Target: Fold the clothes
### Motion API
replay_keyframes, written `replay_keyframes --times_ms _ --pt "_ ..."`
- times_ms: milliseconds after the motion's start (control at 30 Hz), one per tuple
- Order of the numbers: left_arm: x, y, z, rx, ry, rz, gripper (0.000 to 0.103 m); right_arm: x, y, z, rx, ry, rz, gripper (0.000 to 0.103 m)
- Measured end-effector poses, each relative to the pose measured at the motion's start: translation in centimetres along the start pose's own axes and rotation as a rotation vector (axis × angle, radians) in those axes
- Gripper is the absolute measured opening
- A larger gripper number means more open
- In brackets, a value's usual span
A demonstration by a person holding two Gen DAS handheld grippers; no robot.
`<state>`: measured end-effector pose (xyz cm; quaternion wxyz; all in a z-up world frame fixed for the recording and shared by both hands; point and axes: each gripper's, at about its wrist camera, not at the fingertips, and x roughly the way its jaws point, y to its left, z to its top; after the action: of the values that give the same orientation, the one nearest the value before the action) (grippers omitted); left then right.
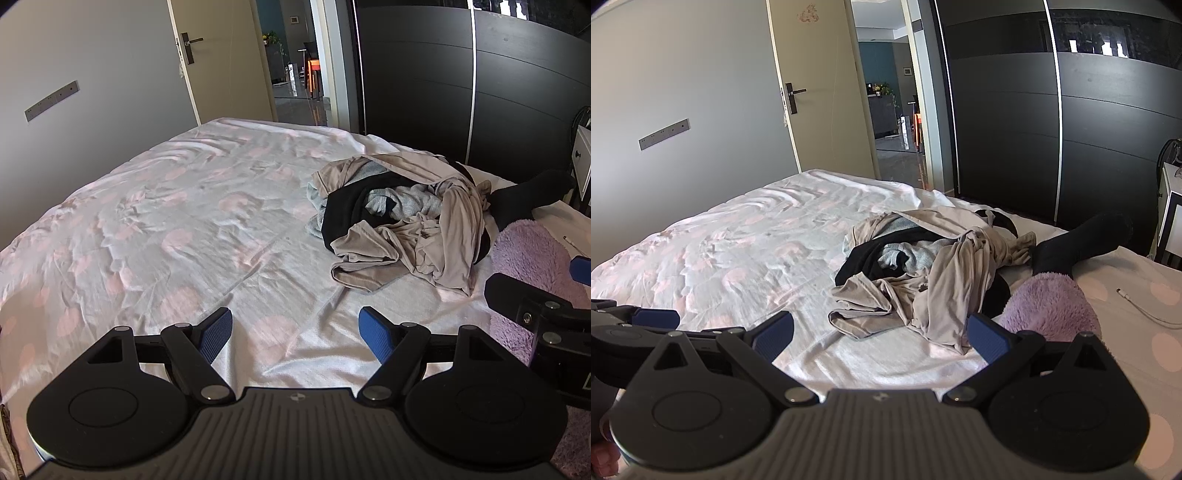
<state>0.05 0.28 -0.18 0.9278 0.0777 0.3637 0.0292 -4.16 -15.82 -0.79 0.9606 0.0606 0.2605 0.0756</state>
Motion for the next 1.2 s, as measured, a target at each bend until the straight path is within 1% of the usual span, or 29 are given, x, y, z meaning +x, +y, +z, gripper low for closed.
replay_keyframes --times_ms 900,1067,1200 --pt "0.4 0.2 -0.2 -0.007 0.015 -0.007 0.075 0.2 0.2 -0.3 -0.007 0.02 0.009 0.101" --pt "0.8 0.4 -0.4 -0.009 0.024 -0.011 0.075 0.6 0.3 -0.5 -0.014 0.04 0.034 0.101" --pt "1.3 0.6 -0.5 -0.011 0.032 -0.015 0.075 1.0 0.5 -0.6 -0.039 0.048 0.031 0.101"
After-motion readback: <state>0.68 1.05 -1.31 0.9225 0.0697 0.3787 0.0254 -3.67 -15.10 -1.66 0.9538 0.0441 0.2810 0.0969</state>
